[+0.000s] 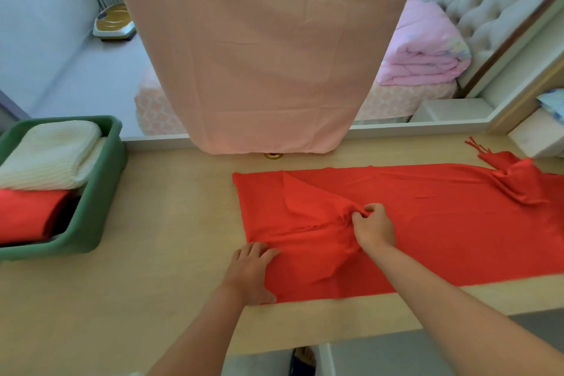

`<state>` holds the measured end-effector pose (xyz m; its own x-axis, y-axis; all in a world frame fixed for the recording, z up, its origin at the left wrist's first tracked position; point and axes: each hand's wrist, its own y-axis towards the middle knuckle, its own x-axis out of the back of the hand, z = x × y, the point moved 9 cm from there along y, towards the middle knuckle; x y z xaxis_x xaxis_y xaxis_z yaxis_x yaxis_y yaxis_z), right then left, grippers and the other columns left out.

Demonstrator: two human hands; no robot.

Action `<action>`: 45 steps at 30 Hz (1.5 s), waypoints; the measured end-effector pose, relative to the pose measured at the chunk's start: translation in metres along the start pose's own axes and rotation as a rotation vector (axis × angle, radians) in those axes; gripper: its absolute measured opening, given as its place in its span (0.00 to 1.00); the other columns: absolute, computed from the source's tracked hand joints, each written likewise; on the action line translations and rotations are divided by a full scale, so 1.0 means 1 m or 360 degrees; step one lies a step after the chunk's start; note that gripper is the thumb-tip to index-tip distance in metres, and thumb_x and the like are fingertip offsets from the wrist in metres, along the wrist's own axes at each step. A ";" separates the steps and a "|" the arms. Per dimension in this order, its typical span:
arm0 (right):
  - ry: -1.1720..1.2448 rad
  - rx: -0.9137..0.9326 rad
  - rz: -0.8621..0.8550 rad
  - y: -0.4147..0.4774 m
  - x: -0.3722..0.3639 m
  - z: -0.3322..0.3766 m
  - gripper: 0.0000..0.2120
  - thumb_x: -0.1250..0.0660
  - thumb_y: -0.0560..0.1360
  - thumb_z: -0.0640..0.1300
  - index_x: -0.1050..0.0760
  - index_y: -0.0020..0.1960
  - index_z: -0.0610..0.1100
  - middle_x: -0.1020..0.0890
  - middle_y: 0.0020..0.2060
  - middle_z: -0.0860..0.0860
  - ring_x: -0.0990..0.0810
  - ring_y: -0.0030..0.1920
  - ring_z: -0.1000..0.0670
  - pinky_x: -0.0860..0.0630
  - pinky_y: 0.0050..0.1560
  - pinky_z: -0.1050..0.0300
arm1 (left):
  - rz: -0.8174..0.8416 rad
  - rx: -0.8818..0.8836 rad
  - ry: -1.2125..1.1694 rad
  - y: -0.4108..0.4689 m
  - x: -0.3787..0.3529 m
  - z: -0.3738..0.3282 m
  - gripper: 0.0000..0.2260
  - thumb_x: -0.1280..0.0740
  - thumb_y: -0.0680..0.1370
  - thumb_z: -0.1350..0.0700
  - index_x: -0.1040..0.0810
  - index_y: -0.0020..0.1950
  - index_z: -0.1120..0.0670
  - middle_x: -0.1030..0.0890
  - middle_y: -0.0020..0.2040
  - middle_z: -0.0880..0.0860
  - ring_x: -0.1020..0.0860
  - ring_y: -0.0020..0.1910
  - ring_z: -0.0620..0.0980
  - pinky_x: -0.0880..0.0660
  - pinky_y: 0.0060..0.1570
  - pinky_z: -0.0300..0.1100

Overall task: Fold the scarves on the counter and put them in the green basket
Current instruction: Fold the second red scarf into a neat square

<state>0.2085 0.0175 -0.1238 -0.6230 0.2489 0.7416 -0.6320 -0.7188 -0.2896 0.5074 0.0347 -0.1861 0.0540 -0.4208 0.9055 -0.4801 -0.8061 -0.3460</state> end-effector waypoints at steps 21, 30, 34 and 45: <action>-0.1054 0.0909 0.0289 -0.010 -0.085 0.041 0.25 0.33 0.72 0.63 0.26 0.65 0.55 0.26 0.60 0.50 0.28 0.63 0.46 0.32 0.63 0.49 | -0.0513 -0.0114 -0.0481 0.045 0.047 -0.009 0.18 0.45 0.72 0.48 0.17 0.50 0.49 0.18 0.45 0.48 0.22 0.47 0.52 0.24 0.52 0.47; 0.0080 0.0642 0.0215 0.052 -0.068 0.034 0.05 0.31 0.76 0.41 0.18 0.44 0.49 0.19 0.43 0.52 0.20 0.49 0.48 0.29 0.51 0.57 | -0.0665 0.0035 -0.0240 0.111 0.075 0.001 0.15 0.40 0.72 0.55 0.21 0.57 0.52 0.21 0.50 0.51 0.25 0.48 0.55 0.24 0.49 0.53; 0.0434 0.0248 -0.0112 0.109 -0.008 0.030 0.08 0.41 0.81 0.40 0.25 0.47 0.46 0.20 0.42 0.48 0.21 0.49 0.43 0.34 0.44 0.56 | -0.0888 0.0144 -0.0194 0.132 0.096 -0.005 0.13 0.34 0.72 0.60 0.22 0.56 0.52 0.23 0.51 0.51 0.27 0.49 0.54 0.28 0.47 0.50; -0.0214 0.0024 0.0141 0.198 0.002 -0.010 0.25 0.37 0.77 0.60 0.30 0.67 0.45 0.21 0.60 0.46 0.23 0.61 0.41 0.28 0.58 0.50 | -0.0558 0.0200 -0.0265 0.184 0.063 0.021 0.21 0.42 0.81 0.59 0.34 0.75 0.60 0.33 0.74 0.58 0.36 0.74 0.60 0.39 0.74 0.51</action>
<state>0.0770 -0.1176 -0.1856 -0.6078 0.0956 0.7883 -0.5696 -0.7442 -0.3489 0.4407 -0.1490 -0.1983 0.3412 -0.1646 0.9255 -0.2972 -0.9529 -0.0599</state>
